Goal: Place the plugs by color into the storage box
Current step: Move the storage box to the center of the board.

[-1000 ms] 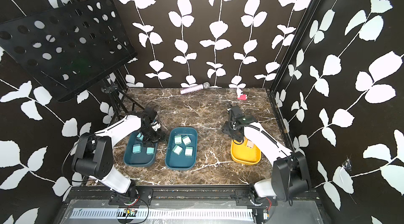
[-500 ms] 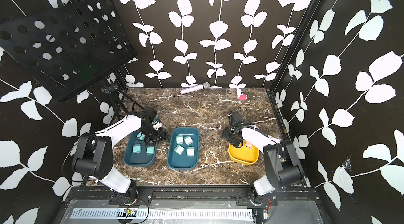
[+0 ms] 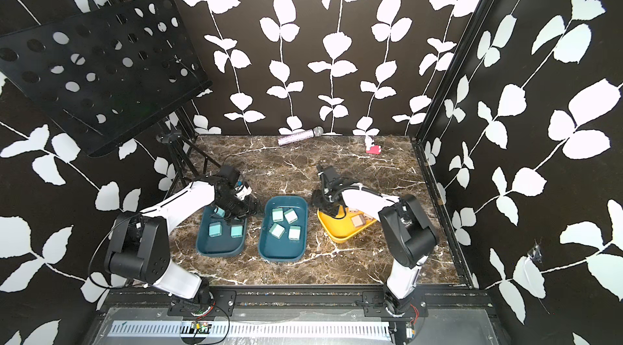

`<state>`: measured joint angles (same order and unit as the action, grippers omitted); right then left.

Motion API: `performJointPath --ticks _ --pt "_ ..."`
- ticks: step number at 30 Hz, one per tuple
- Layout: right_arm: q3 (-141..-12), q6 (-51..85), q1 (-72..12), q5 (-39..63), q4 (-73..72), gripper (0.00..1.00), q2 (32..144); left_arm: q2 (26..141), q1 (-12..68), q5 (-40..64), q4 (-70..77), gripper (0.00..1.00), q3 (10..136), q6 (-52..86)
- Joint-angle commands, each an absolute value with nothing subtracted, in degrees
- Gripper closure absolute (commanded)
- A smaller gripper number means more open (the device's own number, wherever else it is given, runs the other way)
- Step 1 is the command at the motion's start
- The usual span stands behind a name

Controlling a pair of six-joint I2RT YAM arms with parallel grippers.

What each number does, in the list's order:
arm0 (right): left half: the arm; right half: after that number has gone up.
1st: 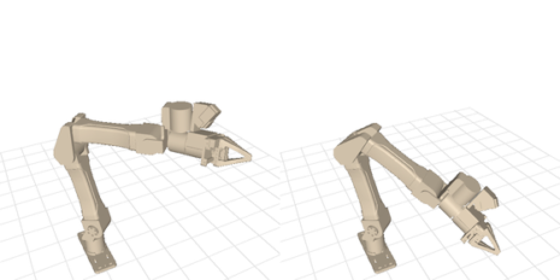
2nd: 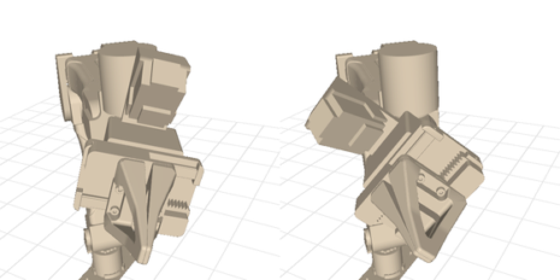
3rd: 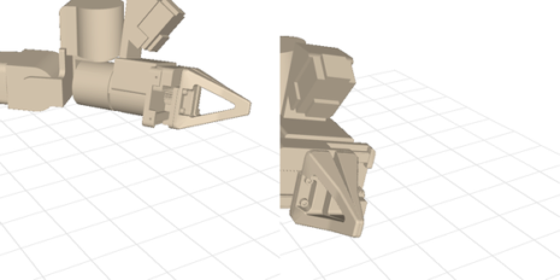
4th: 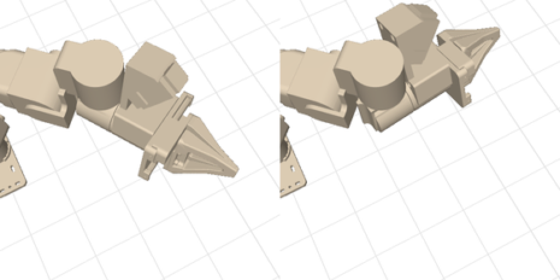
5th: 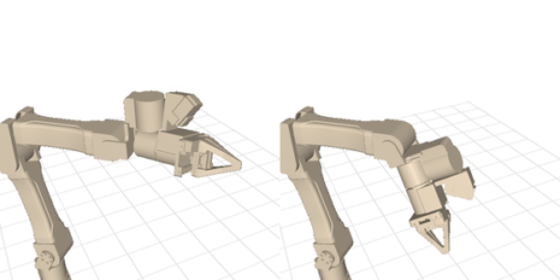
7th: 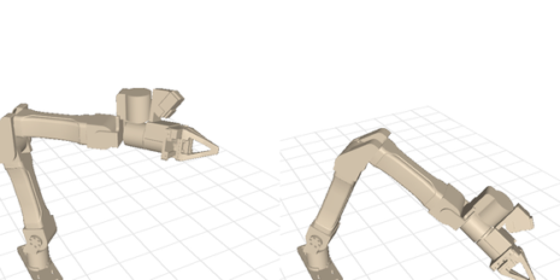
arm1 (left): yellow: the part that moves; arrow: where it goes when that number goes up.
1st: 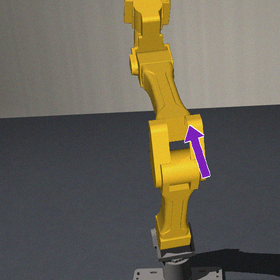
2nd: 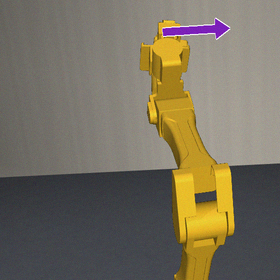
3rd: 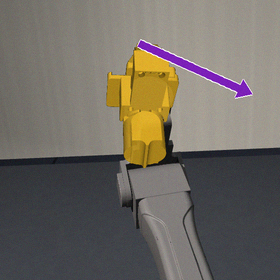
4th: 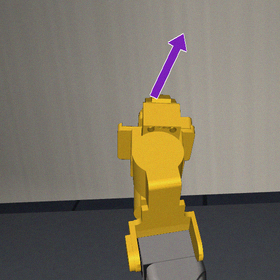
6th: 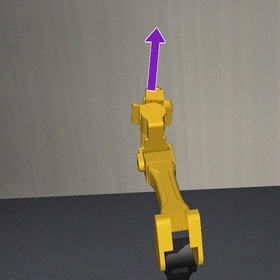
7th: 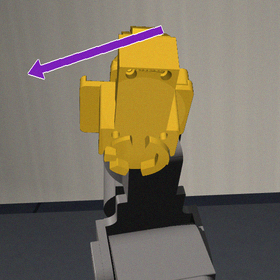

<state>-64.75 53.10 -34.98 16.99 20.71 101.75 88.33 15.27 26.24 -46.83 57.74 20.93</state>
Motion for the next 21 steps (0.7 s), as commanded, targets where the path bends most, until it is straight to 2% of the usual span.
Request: performJointPath --ticks 1,7,15,21 --pt "-67.4 55.0 -38.1 17.9 18.8 0.33 103.7 86.3 15.4 28.5 -45.0 0.13 57.0 22.0" --pt "-67.0 56.3 -40.0 17.5 18.1 0.33 104.1 86.1 16.9 28.7 -44.0 0.12 56.7 23.1" --pt "-66.8 55.7 -39.7 15.9 19.7 0.33 102.1 87.9 24.5 28.4 -40.3 0.12 57.0 27.6" --pt "-67.0 61.3 -39.1 16.5 13.2 0.33 103.8 91.7 25.7 27.9 -39.1 0.12 61.0 28.1"
